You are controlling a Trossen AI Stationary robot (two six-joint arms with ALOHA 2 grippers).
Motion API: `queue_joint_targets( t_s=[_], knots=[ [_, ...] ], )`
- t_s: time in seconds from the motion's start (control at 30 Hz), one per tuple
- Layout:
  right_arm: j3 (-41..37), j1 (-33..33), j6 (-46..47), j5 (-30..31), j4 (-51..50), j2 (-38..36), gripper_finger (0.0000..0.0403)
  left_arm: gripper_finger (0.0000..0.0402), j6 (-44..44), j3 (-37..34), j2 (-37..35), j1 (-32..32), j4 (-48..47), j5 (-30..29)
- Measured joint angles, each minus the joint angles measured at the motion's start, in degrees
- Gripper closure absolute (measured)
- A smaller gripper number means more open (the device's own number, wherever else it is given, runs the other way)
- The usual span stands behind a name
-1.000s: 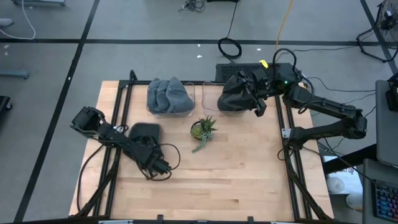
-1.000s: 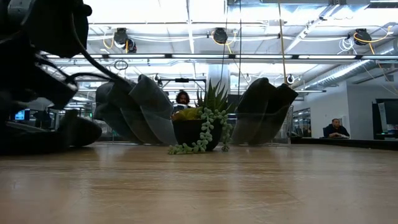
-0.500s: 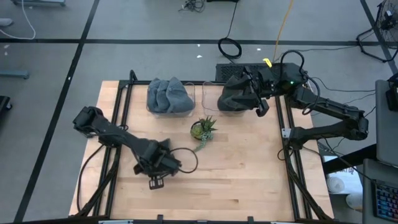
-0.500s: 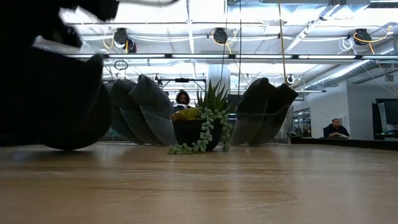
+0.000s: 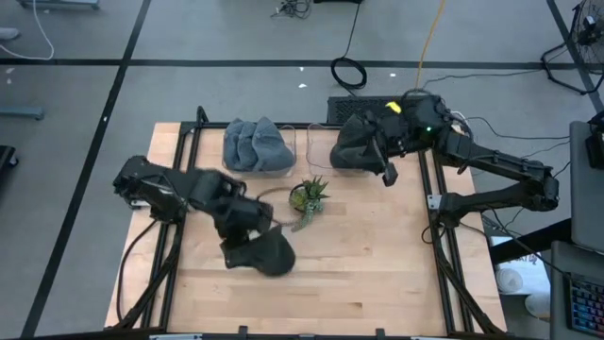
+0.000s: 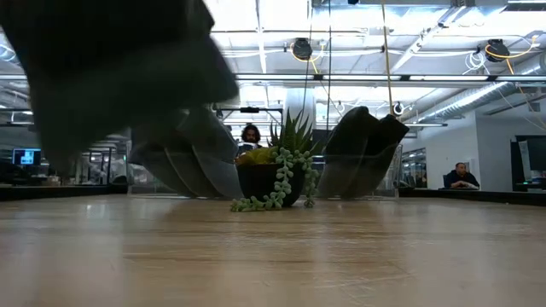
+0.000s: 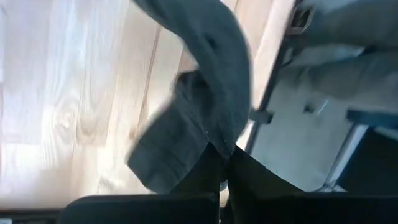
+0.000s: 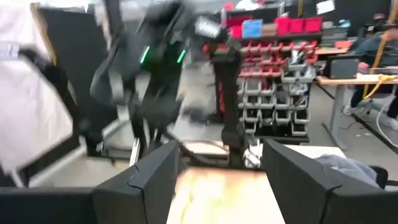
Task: Pick & Place hat
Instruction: Put the black cap into the right transparent bin
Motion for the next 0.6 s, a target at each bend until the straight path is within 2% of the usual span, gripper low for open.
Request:
queue_joint_targets(
  t_s=[0.2,0.4,0.6],
  knots=[
    [0.0,2.5,-6.6,0.0,-4.2,0.0,0.0181,0.0394,3.2,11.3,0.0,4.4,0.2,-0.3],
    [0.0,2.7,-0.8,-0.2,-4.1,0.0,0.0181,0.0394,6.8,18.4,0.0,9.1,0.1,-1.3],
    [0.0,2.7,5.2,1.8,-4.1,0.0,0.0181,0.0394,14.3,20.9,0.0,12.9,0.2,-1.3]
  ],
)
